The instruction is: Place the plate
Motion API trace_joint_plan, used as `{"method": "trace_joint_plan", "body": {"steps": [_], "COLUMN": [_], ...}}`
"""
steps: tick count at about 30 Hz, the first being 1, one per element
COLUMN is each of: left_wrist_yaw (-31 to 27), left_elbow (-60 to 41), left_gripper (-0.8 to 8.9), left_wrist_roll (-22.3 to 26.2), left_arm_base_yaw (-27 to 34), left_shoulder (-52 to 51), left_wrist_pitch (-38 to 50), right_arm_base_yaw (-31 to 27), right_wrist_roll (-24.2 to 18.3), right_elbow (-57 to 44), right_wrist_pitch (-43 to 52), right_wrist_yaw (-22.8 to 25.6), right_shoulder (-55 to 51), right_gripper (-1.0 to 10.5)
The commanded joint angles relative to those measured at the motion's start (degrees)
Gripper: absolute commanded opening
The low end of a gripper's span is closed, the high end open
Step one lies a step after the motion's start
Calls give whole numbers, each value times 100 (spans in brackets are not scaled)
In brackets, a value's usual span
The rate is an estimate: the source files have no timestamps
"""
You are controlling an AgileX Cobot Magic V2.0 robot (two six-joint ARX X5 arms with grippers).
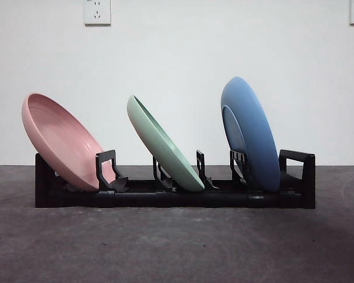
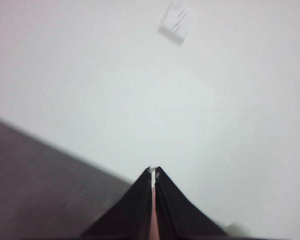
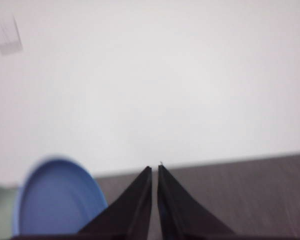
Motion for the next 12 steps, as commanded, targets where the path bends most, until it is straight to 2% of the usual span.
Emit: {"method": "trace_joint_plan", "body": {"steps": [1,5,8,12], "left_wrist_yaw": [72,70,151,603], "left_elbow": [-50,197,638,1502], "left_gripper": [8,10,11,11], "left_wrist_roll": [-310,-695,-907,-802], "left_arm_base_yaw": [-11,-11,-11,-11], "left_shoulder": [2,9,46,330], "left_wrist_pitch": [313,181,-599,-1779], "right_arm_base_yaw": [17,17,15,15], "right_wrist_roll": [404,732,791,789], "right_elbow": [4,251,649,1447], "right_wrist_pitch": [306,131,-400,-1408], "right_wrist_yaw": [-15,-57,-61,-149], "right_shoulder": [-4,-2,26,291], "right_gripper": [17,16,16,15]}}
